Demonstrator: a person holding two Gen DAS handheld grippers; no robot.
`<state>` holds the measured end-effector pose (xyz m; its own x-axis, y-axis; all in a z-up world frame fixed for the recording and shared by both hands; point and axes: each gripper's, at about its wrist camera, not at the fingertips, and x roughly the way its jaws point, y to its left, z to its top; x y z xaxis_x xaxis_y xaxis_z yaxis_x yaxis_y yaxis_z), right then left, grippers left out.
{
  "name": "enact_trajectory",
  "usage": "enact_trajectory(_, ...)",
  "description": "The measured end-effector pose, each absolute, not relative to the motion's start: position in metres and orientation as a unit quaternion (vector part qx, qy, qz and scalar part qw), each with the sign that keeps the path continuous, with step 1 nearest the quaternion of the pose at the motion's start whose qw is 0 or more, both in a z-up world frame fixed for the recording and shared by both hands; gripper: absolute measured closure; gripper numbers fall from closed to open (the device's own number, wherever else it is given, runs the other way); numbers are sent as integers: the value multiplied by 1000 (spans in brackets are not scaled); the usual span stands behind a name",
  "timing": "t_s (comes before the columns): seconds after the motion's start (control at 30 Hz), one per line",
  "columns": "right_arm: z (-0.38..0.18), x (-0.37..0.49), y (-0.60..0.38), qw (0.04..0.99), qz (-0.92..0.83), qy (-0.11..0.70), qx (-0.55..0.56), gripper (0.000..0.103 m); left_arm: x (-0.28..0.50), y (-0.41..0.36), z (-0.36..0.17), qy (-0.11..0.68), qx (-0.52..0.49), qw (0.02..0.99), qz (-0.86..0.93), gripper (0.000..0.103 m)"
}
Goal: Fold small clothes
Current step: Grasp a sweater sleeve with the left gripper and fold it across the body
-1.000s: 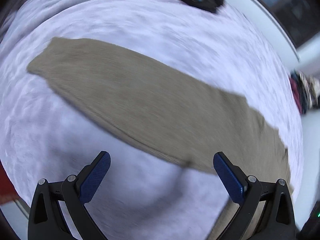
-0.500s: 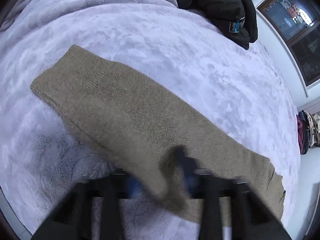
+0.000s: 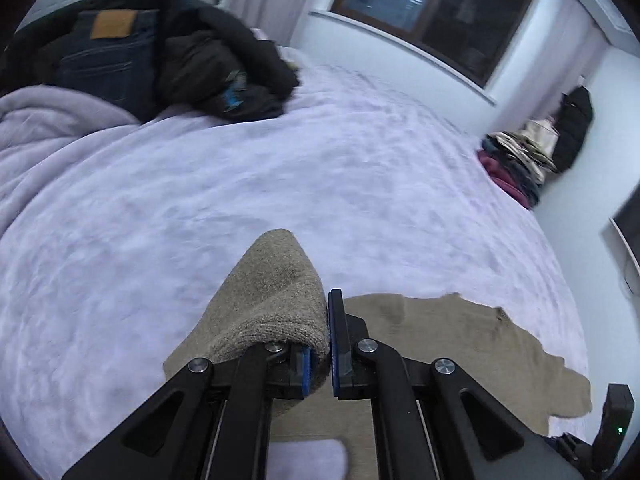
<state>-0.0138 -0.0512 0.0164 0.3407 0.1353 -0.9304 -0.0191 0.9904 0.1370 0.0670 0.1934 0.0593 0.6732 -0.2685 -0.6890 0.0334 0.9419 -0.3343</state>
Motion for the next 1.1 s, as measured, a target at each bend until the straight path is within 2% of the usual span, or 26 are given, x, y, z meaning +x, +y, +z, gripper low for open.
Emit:
enact_trajectory(0.13, 23, -20, -88, 825, 17, 560, 74, 0, 74, 97, 57, 411, -108, 890, -167, 96)
enact_trajectory(0.27, 20, -29, -130, 825, -20, 555, 101, 0, 70, 12, 24, 442, -48, 874, -195, 95)
enact_trajectory(0.43, 4, -40, -175, 813, -54, 566, 126, 0, 66, -29, -28, 499, 39, 851, -160, 95)
enact_trajectory(0.5, -1, -42, -187, 809, -60, 569, 134, 0, 58, -27, -30, 506, 48, 847, -153, 94)
enact_trajectory(0.53, -1, -42, -189, 809, -60, 569, 134, 0, 51, -23, -26, 505, 47, 849, -152, 78)
enact_trajectory(0.57, 0, -41, -191, 811, -60, 567, 132, 0, 44, -19, -20, 501, 46, 851, -151, 42)
enact_trajectory(0.63, 4, -36, -192, 816, -56, 561, 126, 0, 33, -3, -4, 487, 38, 860, -145, 2)
enact_trajectory(0.8, 24, -7, -165, 842, 6, 533, 91, 0, 18, 58, 18, 462, 57, 883, -50, 2)
enact_trajectory(0.97, 30, 36, -75, 849, 122, 513, -26, 0, 29, 128, -22, 522, 39, 851, 46, 2)
enact_trajectory(1.1, 4, 59, -3, 831, 173, 513, -131, 1, 35, 138, -47, 536, 45, 841, 59, 2)
